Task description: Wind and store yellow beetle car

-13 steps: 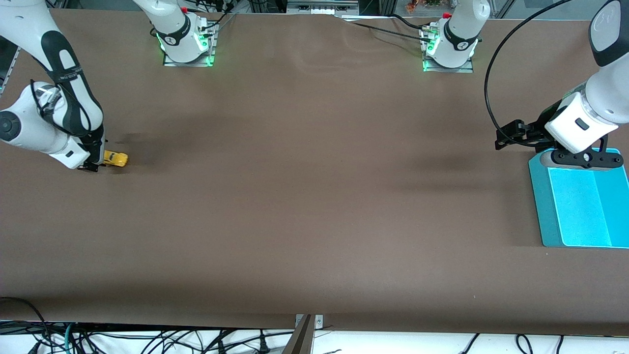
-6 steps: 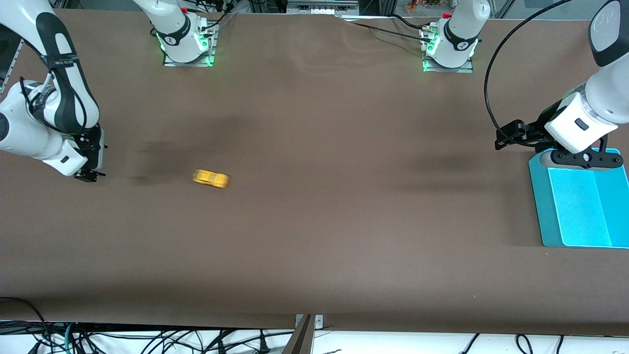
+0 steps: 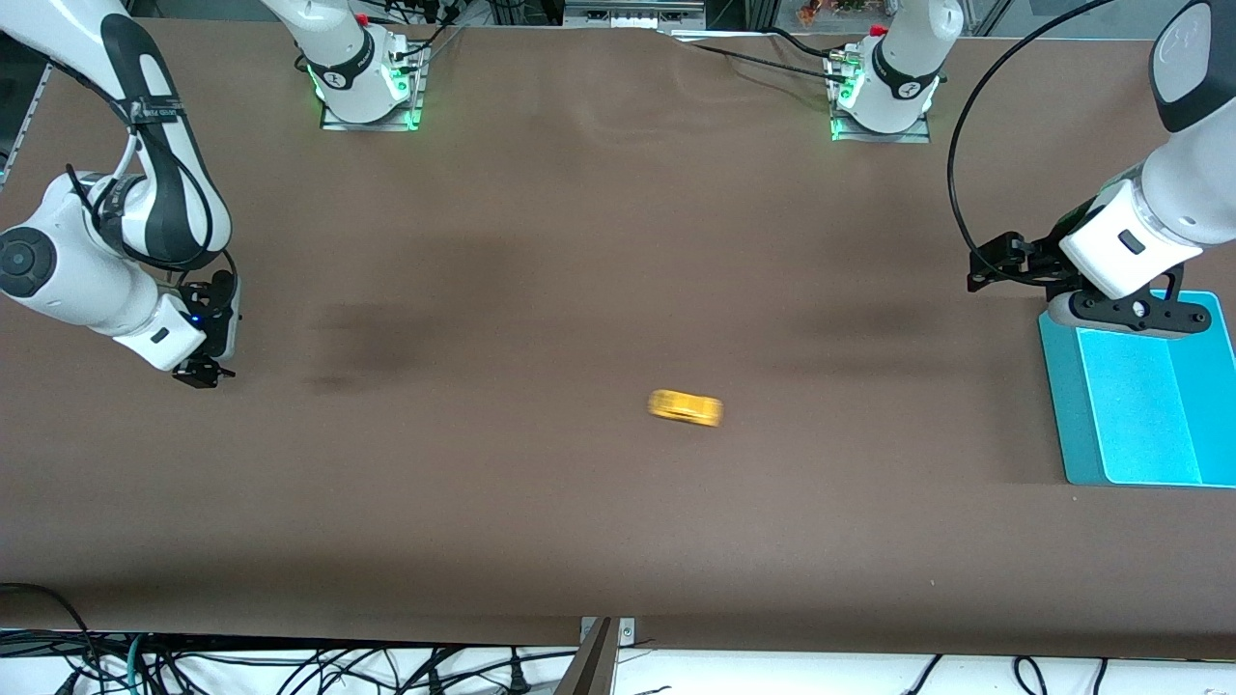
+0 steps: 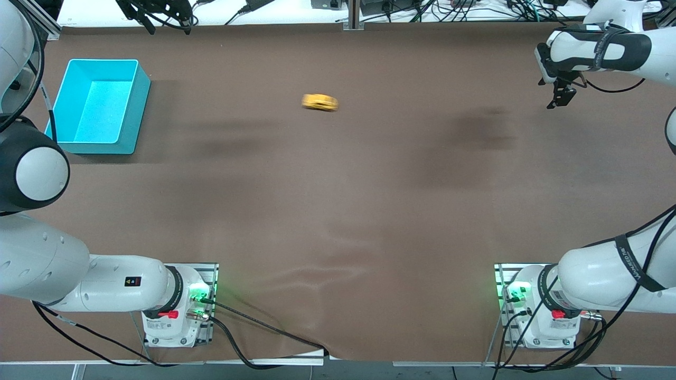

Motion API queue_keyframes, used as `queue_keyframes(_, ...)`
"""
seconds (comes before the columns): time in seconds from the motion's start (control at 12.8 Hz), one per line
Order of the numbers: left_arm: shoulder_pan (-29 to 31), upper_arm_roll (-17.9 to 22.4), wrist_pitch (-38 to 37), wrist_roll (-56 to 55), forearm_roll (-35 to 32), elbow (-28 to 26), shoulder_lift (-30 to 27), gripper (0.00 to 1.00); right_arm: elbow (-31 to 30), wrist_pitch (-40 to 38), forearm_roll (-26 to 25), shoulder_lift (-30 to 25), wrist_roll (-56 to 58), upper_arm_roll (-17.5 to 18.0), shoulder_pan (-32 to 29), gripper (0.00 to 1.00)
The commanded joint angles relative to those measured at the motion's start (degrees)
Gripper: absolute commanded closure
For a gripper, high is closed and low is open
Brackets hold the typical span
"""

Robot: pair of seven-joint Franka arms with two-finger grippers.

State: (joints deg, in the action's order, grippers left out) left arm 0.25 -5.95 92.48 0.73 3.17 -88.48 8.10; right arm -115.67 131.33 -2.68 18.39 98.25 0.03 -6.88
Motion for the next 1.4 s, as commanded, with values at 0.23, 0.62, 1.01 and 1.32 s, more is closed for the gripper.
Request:
queue_keyframes(0.23,-0.4,0.3,-1.2,9.4,1.0,1.6,1.7,0.00,1.1,-0.9,-1.1,0.5,-1.1,0.7,-0.6,0.00)
queue_keyframes(0.62,0.6,0.6,-1.0,30.0,0.1,-0.2,3.3,0.00,5.7,-6.1,-0.8,-0.2,-7.2,1.3,-0.6,0.00)
queue_keyframes(1.01,5.3,0.7,3.9,50.9,-2.8,-6.4,4.0,0.00,11.5,-8.5,7.8,-1.2,-12.9,2.9,-0.7,0.00)
queue_keyframes(1.32,9.7,0.7,11.9,69.5,-2.7,-9.2,6.5,0.00,11.8,-13.5,7.7,-6.0,-28.9,2.8,-0.2,0.00)
